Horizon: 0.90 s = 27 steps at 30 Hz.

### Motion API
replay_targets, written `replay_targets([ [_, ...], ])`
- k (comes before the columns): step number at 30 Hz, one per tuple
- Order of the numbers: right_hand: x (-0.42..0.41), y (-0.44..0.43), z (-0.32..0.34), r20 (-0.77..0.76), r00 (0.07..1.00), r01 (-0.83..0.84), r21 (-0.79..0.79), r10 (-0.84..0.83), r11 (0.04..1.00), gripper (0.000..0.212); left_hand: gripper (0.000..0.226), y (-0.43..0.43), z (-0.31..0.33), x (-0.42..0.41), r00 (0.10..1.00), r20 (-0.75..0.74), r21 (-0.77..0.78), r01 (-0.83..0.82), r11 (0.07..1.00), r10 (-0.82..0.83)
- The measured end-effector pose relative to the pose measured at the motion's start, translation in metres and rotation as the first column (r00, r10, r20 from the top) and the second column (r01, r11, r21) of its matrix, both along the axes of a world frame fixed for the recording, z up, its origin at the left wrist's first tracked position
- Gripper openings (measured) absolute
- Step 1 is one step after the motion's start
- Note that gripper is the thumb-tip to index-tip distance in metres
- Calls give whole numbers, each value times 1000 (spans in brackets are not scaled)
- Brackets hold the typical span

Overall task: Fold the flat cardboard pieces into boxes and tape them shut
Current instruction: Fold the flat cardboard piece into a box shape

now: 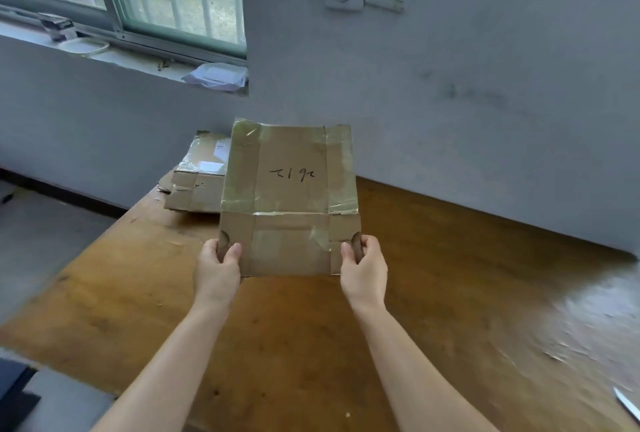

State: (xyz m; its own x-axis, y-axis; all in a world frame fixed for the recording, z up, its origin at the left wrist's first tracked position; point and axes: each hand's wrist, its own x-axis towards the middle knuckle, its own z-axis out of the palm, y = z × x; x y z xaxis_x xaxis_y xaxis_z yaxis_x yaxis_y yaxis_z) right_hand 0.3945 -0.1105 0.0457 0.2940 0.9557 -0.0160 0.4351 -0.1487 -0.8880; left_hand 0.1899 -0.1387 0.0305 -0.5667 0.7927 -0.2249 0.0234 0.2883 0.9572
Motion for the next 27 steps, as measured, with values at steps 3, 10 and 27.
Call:
replay_targets([
  [3, 33, -31, 6, 0, 1000, 27, 18, -27, 999, 27, 39, -26, 3, 31, 999, 1, 4, 39, 999, -39],
  [10, 85, -106, 6, -48, 984, 172, 3, -171, 985, 23, 40, -80, 9, 84, 986, 6, -1, 165, 986, -165],
  [27, 240, -255, -5, -64, 937, 340, -44, -343, 939, 10, 11, -189, 5, 236, 922, -108, -44, 370, 928, -372],
])
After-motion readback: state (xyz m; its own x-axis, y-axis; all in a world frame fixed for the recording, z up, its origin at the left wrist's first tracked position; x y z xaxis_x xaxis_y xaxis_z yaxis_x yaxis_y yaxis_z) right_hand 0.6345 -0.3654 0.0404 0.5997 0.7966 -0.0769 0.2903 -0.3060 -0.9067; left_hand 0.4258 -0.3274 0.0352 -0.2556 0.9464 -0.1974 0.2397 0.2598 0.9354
